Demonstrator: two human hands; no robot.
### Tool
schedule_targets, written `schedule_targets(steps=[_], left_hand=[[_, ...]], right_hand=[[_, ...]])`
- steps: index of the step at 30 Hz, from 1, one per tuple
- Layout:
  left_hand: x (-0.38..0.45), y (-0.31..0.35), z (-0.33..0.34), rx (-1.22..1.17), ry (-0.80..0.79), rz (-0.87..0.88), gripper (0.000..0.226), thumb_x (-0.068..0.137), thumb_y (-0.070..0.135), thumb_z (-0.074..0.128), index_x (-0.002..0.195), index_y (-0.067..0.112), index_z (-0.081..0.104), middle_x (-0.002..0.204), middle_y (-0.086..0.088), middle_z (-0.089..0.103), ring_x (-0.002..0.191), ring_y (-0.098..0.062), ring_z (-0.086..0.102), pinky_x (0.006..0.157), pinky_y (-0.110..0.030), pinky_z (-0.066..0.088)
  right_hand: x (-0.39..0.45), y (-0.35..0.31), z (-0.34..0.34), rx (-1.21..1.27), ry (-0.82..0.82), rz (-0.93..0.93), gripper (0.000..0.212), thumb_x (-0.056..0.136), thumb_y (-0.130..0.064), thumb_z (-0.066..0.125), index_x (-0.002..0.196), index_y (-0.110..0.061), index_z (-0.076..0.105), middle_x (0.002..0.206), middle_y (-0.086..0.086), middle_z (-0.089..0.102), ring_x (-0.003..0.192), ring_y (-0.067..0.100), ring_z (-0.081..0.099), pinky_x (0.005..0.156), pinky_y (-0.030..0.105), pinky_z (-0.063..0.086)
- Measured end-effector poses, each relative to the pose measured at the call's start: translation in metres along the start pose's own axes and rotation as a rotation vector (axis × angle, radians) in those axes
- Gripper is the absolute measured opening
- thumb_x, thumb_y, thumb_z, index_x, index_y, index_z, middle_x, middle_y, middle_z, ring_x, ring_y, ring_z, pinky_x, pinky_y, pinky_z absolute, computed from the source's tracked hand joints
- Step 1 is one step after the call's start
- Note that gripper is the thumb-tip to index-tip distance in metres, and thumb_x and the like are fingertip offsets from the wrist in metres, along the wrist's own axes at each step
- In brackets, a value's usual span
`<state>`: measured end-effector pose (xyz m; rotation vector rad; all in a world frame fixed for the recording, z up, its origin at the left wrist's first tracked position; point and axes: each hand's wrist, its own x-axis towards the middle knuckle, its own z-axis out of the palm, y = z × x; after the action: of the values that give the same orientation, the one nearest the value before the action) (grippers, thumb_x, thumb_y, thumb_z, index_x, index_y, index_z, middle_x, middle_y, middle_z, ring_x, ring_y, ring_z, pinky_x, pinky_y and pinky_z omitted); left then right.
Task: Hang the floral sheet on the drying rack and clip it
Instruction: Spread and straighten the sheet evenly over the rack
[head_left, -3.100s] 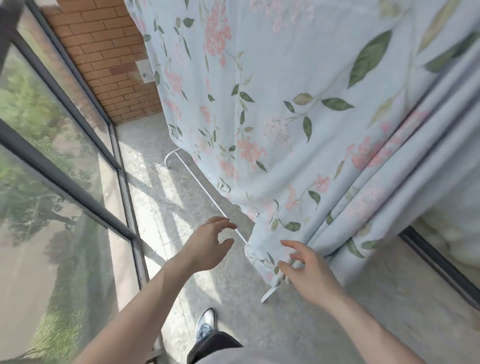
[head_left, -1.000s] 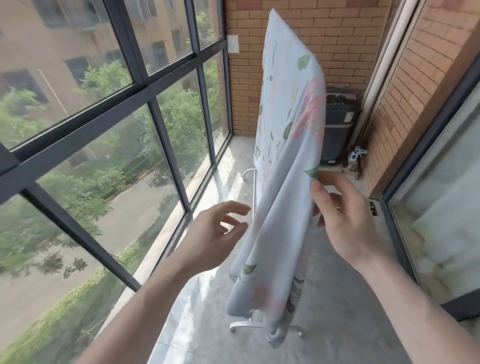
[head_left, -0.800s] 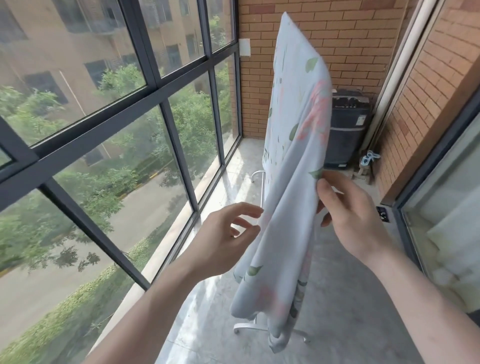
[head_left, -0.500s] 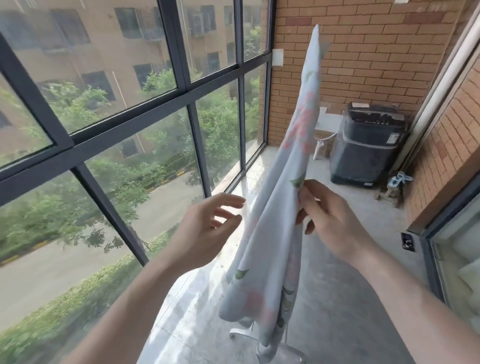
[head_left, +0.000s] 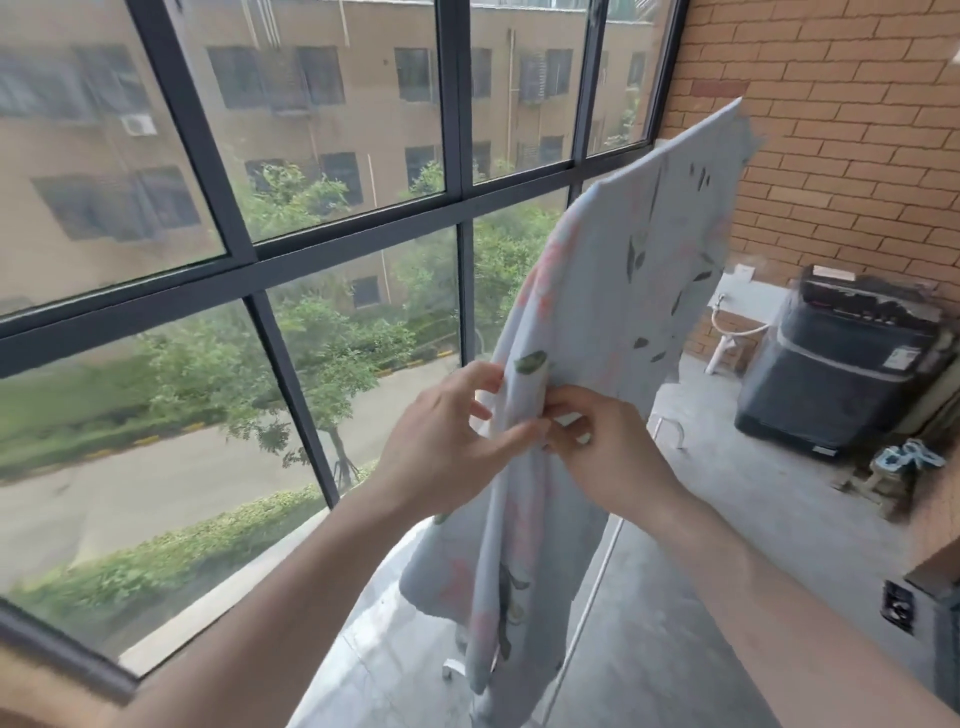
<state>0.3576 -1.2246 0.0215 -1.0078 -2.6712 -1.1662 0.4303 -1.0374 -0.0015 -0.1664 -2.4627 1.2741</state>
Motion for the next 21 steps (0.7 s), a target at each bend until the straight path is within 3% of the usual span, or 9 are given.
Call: schedule_targets(steps=[5,8,12,15,21], left_hand=[[0.012,0.020,0.006,0.161,0.124,0.055,0.034,0.087,0.065,0.062,0.110,0.039,0.063,0.097,0.020,0.070,0.089,-0.005,0.068,0.073,-0.035,0.056],[0.017,0.022,0.013,0.267,0.187,0.112,0.034,0.092,0.060,0.052,0.105,0.031,0.065,0.088,0.011,0.072,0.079,-0.019,0.069,0.065,-0.037,0.055],[0.020,0.023,0.010,0.485,0.235,0.145,0.039,0.098,0.058,0.053,0.081,0.023,0.058,0.067,0.006,0.062,0.061,-0.024,0.061,0.049,-0.031,0.033],[0.024,0.024,0.004,0.548,0.167,0.153,0.039,0.101,0.055,0.051,0.075,0.026,0.046,0.062,0.005,0.052,0.055,-0.026,0.056,0.047,-0.031,0.028],[0.034,0.009,-0.013,0.468,0.159,0.152,0.031,0.104,0.037,0.057,0.081,0.019,0.048,0.064,0.002,0.053,0.051,-0.023,0.049,0.052,-0.032,0.038]], right_hand=[[-0.003,0.003,-0.010,-0.044,-0.051,-0.047,0.040,0.099,-0.009,0.058,0.105,-0.047,0.068,0.101,-0.023,0.073,0.075,0.009,0.072,0.078,0.028,0.058],[0.001,0.002,-0.028,-0.016,0.044,-0.051,0.037,0.096,-0.007,0.061,0.111,-0.039,0.072,0.106,-0.023,0.073,0.078,0.008,0.072,0.076,0.024,0.056],[0.011,-0.010,-0.055,-0.024,0.133,-0.104,0.030,0.095,-0.009,0.064,0.111,-0.034,0.072,0.109,-0.026,0.071,0.081,0.004,0.071,0.072,0.012,0.050],[0.011,-0.011,-0.062,-0.019,0.133,-0.119,0.029,0.095,-0.011,0.065,0.112,-0.033,0.072,0.111,-0.027,0.070,0.083,0.003,0.070,0.071,0.010,0.049],[0.005,0.002,-0.062,-0.021,0.116,-0.126,0.029,0.094,-0.009,0.068,0.113,-0.030,0.073,0.112,-0.022,0.070,0.082,0.004,0.067,0.071,0.010,0.046]])
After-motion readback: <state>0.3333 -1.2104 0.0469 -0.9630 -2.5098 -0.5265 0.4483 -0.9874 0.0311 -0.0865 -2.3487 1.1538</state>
